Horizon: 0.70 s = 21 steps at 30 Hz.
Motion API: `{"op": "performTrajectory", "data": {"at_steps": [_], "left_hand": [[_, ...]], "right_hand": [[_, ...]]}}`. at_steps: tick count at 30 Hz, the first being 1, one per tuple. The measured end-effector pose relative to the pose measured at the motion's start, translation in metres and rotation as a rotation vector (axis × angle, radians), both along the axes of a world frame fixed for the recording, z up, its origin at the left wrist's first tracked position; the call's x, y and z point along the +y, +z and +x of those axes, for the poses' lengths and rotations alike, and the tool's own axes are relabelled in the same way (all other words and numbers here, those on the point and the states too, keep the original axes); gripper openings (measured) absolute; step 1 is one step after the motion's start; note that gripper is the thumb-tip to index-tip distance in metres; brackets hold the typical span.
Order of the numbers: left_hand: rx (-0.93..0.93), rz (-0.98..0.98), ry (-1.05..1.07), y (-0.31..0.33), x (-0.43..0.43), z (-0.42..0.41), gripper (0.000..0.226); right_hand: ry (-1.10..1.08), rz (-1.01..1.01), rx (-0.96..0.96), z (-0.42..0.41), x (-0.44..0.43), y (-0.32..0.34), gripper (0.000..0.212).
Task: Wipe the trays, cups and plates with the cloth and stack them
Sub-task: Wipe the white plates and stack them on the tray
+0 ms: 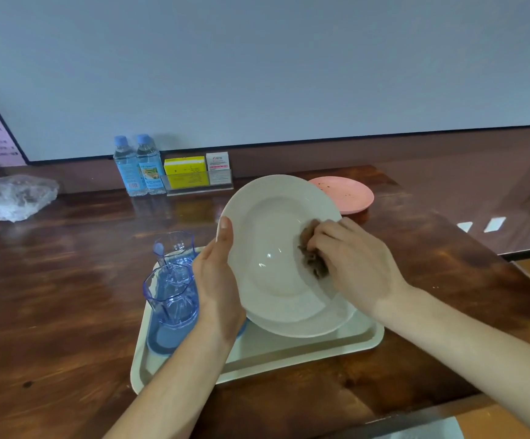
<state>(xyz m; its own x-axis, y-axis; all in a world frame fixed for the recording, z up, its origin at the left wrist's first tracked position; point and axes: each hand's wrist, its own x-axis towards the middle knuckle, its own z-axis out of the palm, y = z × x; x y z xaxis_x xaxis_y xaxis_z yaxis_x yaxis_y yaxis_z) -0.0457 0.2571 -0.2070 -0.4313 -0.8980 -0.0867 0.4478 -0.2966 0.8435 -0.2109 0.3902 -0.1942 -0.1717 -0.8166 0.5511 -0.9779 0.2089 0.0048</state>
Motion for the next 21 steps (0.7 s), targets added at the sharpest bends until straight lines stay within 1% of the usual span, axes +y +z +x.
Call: {"op": "performTrajectory", "data": {"at_steps": [1,3,5,6,7,9,10,12,13,15,18,21], "left_hand": [[0.007,0.006,0.003,-0.001,0.000,0.001,0.038],[0.029,0.009,0.012,0.001,0.001,0.001,0.039],[0.050,0.026,0.010,0.001,0.000,0.001,0.047],[0.056,0.035,0.002,0.001,-0.002,0.002,0.052],[0.061,0.041,-0.009,0.002,-0.003,0.002,0.055],[0.071,0.041,-0.019,0.001,-0.007,0.002,0.056],[0.074,0.036,-0.027,0.000,-0.009,0.002,0.057],[0.082,0.038,-0.049,0.000,-0.010,0.003,0.059],[0.093,0.041,-0.054,0.001,-0.011,0.004,0.059],[0.110,0.052,-0.048,0.001,-0.012,0.005,0.056],[0.124,0.073,-0.026,-0.001,-0.014,0.004,0.058],[0.118,0.096,-0.071,-0.005,-0.010,0.002,0.074]], "right_hand": [[0.028,0.003,-0.012,0.007,0.001,-0.003,0.021],[0.121,0.025,-0.139,0.026,0.004,-0.013,0.028],[0.213,0.068,-0.271,0.042,0.008,-0.019,0.028],[0.241,0.078,-0.303,0.043,0.009,-0.019,0.026],[0.255,0.072,-0.305,0.040,0.009,-0.017,0.025],[0.236,0.011,-0.232,0.023,0.008,-0.008,0.027],[0.201,-0.040,-0.177,0.013,0.008,-0.002,0.027],[0.102,-0.117,-0.077,-0.008,0.010,0.007,0.021],[0.062,-0.142,-0.055,-0.014,0.011,0.007,0.020],[0.043,-0.174,-0.084,-0.012,0.014,-0.002,0.022],[0.176,-0.173,-0.232,0.022,0.020,-0.021,0.016],[0.329,-0.057,-0.336,0.052,0.020,-0.029,0.025]]}}
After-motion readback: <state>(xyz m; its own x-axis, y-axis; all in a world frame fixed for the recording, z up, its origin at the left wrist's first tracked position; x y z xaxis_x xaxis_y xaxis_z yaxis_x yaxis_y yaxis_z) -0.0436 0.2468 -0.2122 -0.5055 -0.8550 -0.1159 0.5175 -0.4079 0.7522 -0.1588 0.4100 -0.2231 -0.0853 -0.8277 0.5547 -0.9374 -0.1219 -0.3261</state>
